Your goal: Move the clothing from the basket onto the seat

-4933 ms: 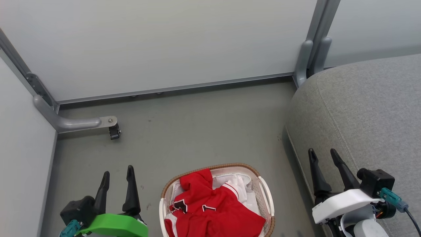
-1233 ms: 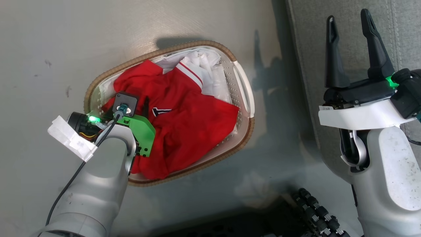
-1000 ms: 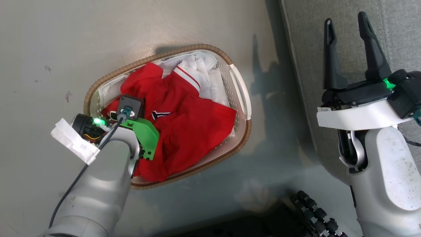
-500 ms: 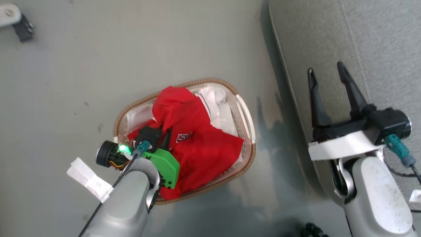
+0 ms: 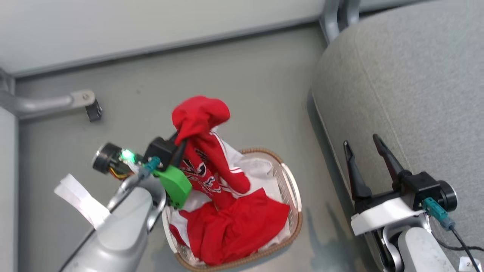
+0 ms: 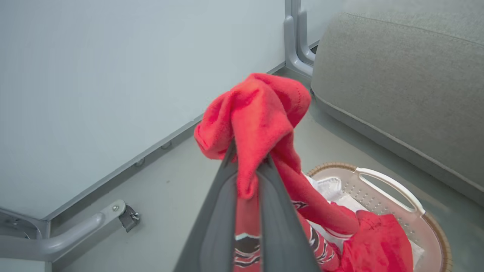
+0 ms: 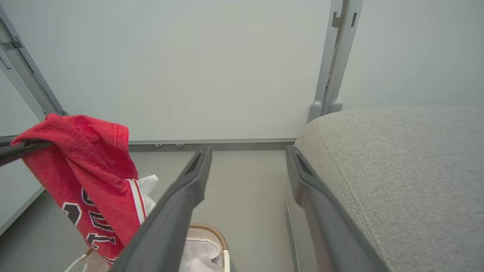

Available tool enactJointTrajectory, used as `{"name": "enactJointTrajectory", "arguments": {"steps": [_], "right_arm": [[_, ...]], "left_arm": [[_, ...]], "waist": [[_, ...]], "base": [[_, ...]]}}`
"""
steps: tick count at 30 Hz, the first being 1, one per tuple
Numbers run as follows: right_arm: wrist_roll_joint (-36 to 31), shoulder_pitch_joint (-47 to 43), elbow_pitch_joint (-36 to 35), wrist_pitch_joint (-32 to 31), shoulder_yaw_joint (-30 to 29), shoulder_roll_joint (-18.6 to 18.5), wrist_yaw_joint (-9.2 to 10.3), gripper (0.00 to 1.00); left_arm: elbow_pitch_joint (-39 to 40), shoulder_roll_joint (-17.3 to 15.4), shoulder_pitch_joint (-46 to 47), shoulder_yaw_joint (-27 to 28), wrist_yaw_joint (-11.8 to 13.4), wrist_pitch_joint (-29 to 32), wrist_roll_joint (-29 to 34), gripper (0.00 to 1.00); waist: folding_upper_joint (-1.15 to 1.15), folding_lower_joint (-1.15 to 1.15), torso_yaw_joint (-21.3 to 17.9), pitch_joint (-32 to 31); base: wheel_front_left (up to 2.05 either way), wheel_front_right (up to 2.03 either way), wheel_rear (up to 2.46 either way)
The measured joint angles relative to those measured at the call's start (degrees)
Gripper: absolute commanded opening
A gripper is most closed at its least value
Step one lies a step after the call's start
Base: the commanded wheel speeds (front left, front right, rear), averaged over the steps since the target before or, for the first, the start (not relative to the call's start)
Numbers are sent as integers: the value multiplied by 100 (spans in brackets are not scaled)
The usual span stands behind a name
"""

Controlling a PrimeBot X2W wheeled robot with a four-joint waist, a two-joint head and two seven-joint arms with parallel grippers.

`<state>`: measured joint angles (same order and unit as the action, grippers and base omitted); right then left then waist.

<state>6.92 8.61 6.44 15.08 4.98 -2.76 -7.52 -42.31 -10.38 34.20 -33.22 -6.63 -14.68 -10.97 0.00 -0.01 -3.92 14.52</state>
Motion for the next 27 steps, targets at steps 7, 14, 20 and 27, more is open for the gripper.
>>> {"name": "enactJointTrajectory", "arguments": {"steps": [7,14,20,27], "right_arm": [[-22,-217,41,1,60,0,0,100],[-41,-235,47,1,133,0,0,100],[-108,-208,48,0,223,-1,0,100],[-132,37,20,1,586,-1,0,100]], "left_arm": [[649,-389,414,-141,-52,357,-82,0],[1347,-793,981,-202,-68,820,-289,0],[1819,-917,1379,-219,-75,1241,-436,0],[2083,-851,1627,-234,-76,1475,-575,0]], "waist": [[0,0,77,-741],[0,0,98,-1186],[0,0,35,-1268],[0,0,18,-1256]], "base": [[0,0,0],[0,0,0],[0,0,0],[0,0,0]]}}
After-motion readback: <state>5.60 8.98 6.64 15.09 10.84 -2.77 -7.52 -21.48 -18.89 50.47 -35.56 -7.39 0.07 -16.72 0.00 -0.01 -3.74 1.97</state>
